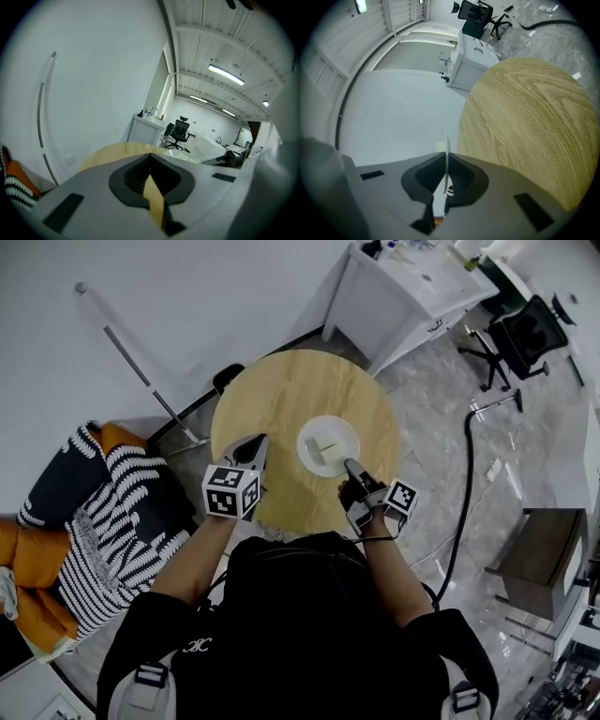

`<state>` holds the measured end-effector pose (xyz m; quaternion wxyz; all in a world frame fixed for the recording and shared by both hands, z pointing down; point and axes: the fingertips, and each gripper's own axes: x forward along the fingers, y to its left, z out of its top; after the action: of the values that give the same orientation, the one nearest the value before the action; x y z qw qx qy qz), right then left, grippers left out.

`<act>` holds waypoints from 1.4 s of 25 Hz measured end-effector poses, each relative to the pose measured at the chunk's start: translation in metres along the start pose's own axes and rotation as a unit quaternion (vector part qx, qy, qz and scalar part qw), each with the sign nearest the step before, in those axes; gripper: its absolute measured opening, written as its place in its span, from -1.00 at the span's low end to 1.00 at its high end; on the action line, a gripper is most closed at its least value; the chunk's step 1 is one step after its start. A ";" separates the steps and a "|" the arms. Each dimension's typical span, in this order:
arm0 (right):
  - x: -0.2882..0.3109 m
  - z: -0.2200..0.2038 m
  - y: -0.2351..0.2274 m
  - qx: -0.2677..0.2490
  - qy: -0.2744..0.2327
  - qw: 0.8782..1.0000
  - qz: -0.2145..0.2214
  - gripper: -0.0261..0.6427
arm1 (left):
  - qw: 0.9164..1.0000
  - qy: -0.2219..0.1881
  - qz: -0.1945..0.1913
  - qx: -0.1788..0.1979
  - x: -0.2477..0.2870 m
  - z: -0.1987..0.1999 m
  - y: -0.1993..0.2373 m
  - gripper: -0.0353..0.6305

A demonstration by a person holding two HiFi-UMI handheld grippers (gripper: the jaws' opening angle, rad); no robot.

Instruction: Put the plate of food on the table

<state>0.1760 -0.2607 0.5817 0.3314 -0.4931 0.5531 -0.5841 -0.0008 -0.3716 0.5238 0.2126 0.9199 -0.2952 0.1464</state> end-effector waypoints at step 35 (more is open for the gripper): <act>0.064 0.019 -0.088 -0.012 0.174 0.984 -0.035 -0.85 | 0.996 0.001 0.092 -0.017 -0.016 -0.022 0.002 -0.87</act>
<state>0.1893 -0.3114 0.6783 0.2031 -0.4071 0.5915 -0.6657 -0.0179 -0.3546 0.5368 0.2144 0.8851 -0.3804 0.1611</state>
